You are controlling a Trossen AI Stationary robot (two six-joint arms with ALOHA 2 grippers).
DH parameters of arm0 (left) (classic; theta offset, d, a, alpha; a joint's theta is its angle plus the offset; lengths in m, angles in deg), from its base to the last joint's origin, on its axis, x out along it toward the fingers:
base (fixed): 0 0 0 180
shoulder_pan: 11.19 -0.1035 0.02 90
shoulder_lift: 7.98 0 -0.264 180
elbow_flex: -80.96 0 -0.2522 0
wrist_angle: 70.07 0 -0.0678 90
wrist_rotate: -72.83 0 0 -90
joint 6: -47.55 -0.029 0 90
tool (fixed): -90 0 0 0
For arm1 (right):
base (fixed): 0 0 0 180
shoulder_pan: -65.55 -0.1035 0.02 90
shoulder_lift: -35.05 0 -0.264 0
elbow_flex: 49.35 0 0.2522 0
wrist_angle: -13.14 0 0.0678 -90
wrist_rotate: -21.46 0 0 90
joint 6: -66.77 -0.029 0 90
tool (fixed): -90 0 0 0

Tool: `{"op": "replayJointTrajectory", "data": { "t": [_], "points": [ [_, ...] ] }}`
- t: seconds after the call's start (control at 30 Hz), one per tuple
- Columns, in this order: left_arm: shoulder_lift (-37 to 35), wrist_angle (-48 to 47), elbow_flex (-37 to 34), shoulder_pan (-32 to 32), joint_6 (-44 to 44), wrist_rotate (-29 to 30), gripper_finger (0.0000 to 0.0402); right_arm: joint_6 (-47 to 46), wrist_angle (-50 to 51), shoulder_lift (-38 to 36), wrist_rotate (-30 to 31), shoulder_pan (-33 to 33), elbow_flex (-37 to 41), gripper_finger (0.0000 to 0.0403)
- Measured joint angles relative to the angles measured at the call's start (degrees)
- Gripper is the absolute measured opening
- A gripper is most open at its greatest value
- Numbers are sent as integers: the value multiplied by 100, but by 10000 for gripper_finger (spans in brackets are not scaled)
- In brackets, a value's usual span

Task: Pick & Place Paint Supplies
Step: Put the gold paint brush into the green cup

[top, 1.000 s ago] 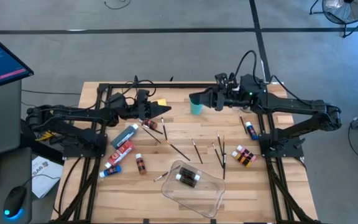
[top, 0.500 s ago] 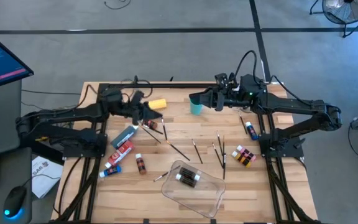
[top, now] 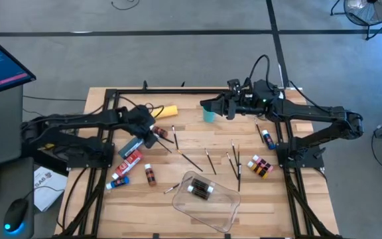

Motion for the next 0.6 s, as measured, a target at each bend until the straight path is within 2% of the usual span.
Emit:
{"op": "replayJointTrajectory", "data": {
  "t": [0.13, 0.33, 0.6],
  "points": [
    [368, -33, 0, 19, 82, 476, 1, -4, -44, 89, 20, -45, -14, 120],
    [775, -144, -2, 191, 183, 688, 1, -49, -27, 81, 17, -104, -7, 120],
    [961, -108, -2, 432, 172, 1442, 1, -125, -3, 91, 17, -107, -4, 120]
  ]
}}
